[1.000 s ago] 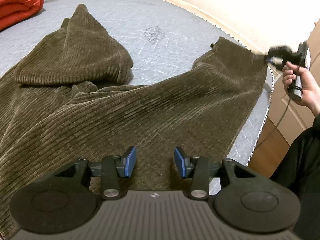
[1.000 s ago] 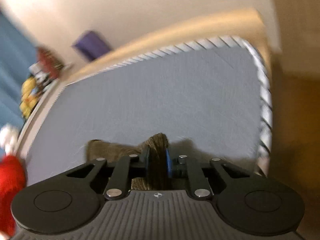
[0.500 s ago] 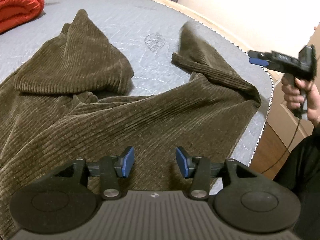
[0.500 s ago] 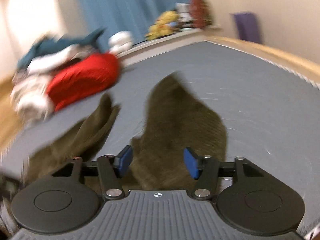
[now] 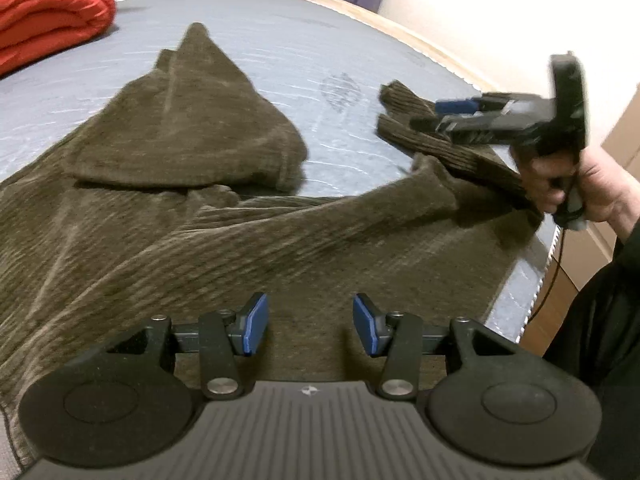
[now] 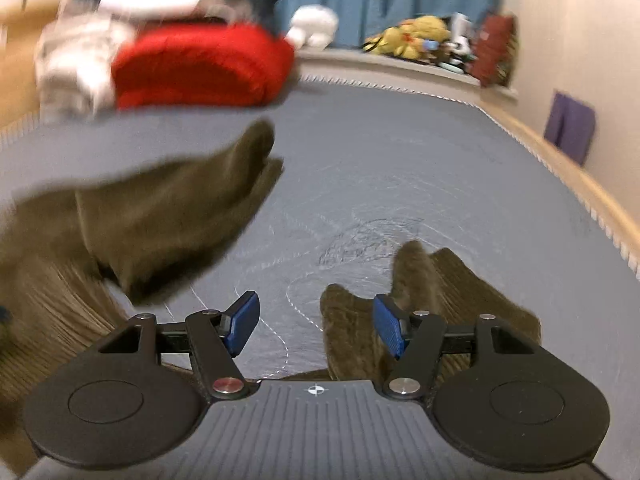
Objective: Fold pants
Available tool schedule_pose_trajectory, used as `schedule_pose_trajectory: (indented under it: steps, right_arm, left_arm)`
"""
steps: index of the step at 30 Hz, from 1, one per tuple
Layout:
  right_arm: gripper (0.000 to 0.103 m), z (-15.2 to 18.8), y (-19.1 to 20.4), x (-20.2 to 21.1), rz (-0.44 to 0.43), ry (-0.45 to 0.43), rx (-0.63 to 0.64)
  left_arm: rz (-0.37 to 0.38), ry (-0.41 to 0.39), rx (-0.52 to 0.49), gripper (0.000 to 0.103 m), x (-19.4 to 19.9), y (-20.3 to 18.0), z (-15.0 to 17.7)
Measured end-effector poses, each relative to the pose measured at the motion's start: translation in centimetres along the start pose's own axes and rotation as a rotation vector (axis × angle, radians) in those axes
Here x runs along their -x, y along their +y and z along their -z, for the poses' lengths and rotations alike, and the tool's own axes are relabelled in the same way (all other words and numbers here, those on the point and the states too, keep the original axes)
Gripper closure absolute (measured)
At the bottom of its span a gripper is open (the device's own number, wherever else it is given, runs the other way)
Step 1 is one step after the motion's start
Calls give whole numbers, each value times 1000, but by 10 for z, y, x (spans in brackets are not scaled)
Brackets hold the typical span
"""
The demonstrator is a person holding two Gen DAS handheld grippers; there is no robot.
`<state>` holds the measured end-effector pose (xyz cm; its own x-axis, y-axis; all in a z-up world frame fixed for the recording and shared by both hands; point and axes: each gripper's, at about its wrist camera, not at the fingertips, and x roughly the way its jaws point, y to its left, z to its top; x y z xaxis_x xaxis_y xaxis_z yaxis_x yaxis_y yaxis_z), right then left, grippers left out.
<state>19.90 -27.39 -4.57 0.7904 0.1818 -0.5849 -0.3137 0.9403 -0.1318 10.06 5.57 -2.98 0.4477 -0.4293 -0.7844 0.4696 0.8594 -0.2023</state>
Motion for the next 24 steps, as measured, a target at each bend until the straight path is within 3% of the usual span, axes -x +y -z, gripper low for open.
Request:
schedule_pose_trajectory:
  steps: [4, 5, 6, 7, 10, 13, 15, 19, 21, 24]
  right_arm:
    - [45, 0, 17, -42, 116, 101, 114]
    - [55, 1, 17, -50, 117, 122, 115]
    - [78, 4, 16, -56, 104, 143, 109]
    - [89, 6, 15, -61, 99, 166, 110]
    - [92, 5, 4, -52, 100, 133, 68]
    - [92, -8, -31, -3, 81, -40, -110]
    - [93, -5, -73, 46, 83, -207, -298]
    - [93, 47, -161, 127, 291, -435, -708]
    - [93, 90, -201, 150, 469, -431, -918]
    - [93, 151, -250, 156, 688, -287, -1174]
  left_arm:
    - [-18, -11, 31, 51, 6, 15, 1]
    - [-21, -13, 38, 51, 7, 18, 1]
    - [-24, -14, 43, 51, 8, 21, 1]
    - [-27, -16, 48, 51, 9, 23, 0]
    - [-23, -27, 60, 51, 11, 27, -4]
    - [-7, -41, 62, 51, 14, 25, -8]
    - [3, -47, 56, 51, 14, 21, -10]
    - [28, -52, 37, 50, 14, 10, -14]
    - [39, -48, 23, 50, 11, 3, -15]
    - [49, -25, -6, 50, 3, -7, -12]
